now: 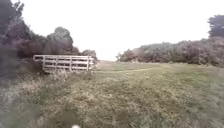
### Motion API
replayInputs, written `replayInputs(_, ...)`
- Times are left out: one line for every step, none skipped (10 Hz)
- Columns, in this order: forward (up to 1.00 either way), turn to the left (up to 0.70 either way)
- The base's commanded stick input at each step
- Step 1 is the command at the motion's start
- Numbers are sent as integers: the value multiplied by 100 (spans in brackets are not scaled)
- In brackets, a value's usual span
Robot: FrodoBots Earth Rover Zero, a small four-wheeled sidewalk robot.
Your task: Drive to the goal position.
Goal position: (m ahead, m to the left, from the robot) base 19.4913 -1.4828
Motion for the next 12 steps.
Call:
replayInputs(0, 0)
replayInputs(0, 0)
replayInputs(70, 0)
replayInputs(70, 0)
replayInputs(70, 0)
replayInputs(70, 0)
replayInputs(70, -10)
replayInputs(70, -12)
replayInputs(70, -14)
replayInputs(70, -14)
replayInputs(70, -14)
replayInputs(70, -14)
